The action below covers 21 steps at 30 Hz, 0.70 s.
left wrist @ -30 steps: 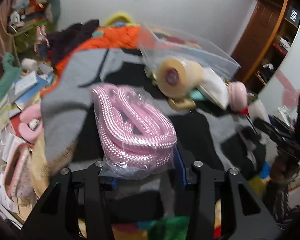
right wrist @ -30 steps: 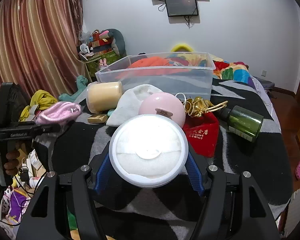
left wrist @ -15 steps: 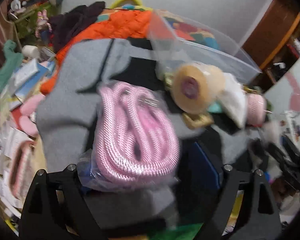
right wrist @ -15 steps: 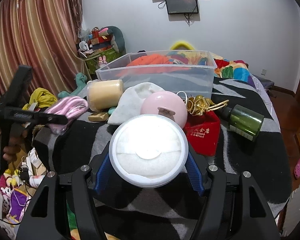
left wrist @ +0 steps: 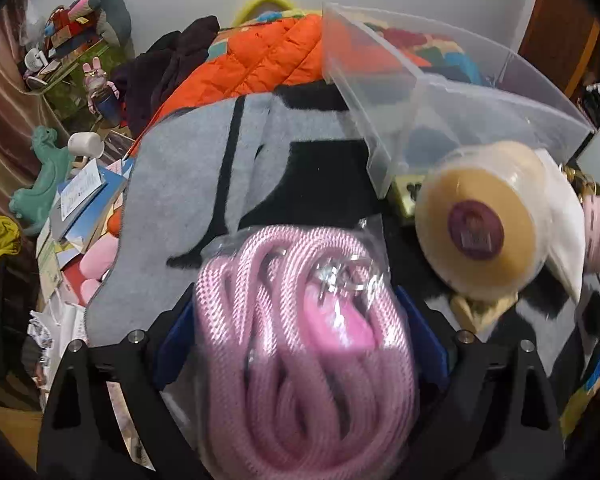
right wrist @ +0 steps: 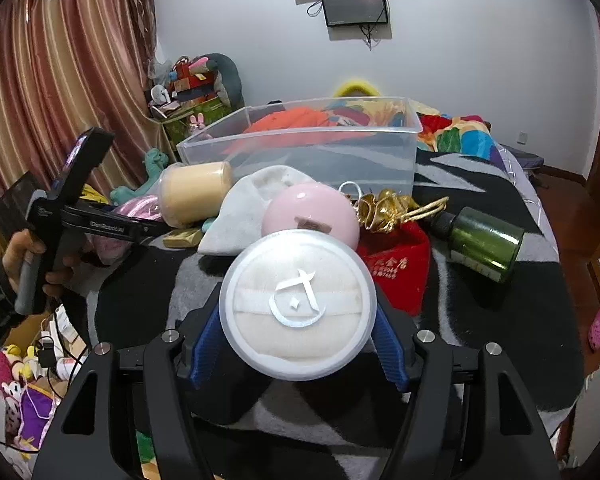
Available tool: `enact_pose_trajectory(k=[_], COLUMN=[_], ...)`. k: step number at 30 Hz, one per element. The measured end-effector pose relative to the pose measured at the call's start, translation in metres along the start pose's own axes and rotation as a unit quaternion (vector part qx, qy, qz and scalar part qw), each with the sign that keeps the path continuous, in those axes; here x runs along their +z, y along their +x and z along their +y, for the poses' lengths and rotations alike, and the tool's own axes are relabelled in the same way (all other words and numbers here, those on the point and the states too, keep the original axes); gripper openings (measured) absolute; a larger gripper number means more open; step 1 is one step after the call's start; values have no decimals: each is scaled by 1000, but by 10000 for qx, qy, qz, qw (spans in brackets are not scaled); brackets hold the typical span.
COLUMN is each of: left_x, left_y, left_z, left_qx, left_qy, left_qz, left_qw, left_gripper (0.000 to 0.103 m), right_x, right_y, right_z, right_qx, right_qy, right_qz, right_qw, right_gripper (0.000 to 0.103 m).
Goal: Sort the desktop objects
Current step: 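Lift the pink rope and white container with both tools toward the clear plastic box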
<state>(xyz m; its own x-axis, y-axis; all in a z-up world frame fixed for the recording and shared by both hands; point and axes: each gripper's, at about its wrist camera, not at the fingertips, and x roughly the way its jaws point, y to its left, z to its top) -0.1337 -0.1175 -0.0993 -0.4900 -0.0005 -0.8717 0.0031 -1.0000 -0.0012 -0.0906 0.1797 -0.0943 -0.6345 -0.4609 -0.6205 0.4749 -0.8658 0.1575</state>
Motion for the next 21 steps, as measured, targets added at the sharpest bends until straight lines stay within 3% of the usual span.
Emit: enact_pose_trajectory(k=[3,6,8,21], left_x=[-1,-6,-8,12], left_y=[-7,-19,-28,-102], left_z=[-3,-9,-10,-18], left_qx=[62,323,383,-69], left_qy=[66,276,340,347], left_qz=[-167,-407,-547,-1511], left_qw=[9998,9983,9972,9879], left_gripper=[66,58,57,56], right_x=[6,14,19,63], right_y=[-7,-13,-16,0], right_z=[-2,-3,-3,-14], right_qx=[-64,-134,-172,-411], right_qy=[-40,-100,-131,-193], right_qz=[-142,-274,-360,-343], right_qw=[9999,9995,9991,9984], right_gripper=[62,62,62,62])
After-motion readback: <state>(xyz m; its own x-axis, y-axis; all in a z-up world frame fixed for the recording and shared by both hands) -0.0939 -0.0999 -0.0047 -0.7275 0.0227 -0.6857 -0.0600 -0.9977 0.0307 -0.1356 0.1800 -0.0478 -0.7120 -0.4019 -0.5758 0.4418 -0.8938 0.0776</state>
